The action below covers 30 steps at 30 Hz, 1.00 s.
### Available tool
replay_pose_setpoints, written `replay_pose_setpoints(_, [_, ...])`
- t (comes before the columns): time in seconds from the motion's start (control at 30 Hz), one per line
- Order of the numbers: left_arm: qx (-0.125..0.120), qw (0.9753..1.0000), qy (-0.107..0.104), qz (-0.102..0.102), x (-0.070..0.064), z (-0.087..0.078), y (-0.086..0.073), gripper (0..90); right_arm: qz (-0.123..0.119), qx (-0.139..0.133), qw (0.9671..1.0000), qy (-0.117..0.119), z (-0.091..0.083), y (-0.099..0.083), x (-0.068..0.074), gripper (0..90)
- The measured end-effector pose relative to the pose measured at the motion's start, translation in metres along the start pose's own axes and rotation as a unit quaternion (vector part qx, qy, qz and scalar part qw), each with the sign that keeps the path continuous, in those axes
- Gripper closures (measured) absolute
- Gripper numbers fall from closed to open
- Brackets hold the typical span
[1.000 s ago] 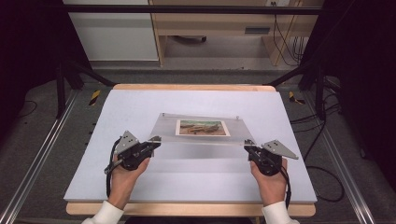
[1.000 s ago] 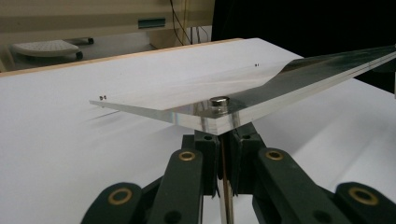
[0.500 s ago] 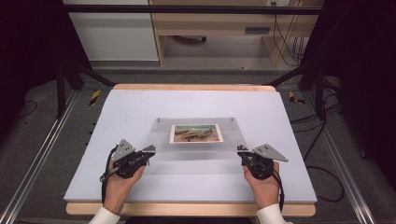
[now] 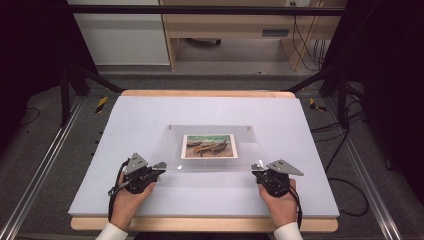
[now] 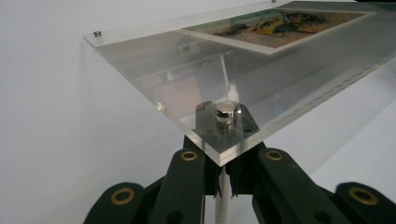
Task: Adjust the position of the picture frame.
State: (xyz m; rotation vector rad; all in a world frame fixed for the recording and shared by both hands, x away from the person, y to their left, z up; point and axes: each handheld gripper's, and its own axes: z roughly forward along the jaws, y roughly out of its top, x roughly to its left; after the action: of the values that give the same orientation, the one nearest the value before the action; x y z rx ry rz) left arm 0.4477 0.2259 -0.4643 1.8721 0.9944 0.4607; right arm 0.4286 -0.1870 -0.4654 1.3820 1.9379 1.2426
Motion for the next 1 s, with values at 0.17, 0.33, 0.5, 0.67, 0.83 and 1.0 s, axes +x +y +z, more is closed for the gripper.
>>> replay_pose_setpoints(0.17, [0.01,1.0,0.0,0.0,-0.0011,0.0016,-0.0022,83.5,-0.003,0.008,0.9999,-0.004,0.0013,-0.0021,-0.0003,84.9])
replay_pose_setpoints(0.33, [0.017,0.9998,-0.003,0.0,-0.003,0.0015,-0.0029,83.6,-0.005,0.014,0.9998,-0.008,0.0016,-0.0031,-0.0005,84.9])
replay_pose_setpoints(0.5, [0.031,0.9995,0.0,0.005,-0.0062,0.003,-0.0047,83.3,-0.003,0.023,0.9996,-0.014,0.0023,-0.0047,-0.0023,84.5])
replay_pose_setpoints(0.67, [0.04,0.9992,0.003,0.006,-0.0075,0.0056,-0.0064,82.9,-0.003,0.033,0.9993,-0.017,0.0039,-0.0062,-0.0027,84.3])
replay_pose_setpoints(0.83, [0.04,0.9991,0.005,0.012,-0.0084,0.0074,-0.0058,82.6,0.001,0.033,0.9993,-0.019,0.0054,-0.0061,-0.0044,84.2])
replay_pose_setpoints(1.0, [0.038,0.9992,0.009,0.011,-0.0071,0.009,-0.0063,82.3,-0.003,0.033,0.9993,-0.019,0.0068,-0.0066,-0.0047,84.2])
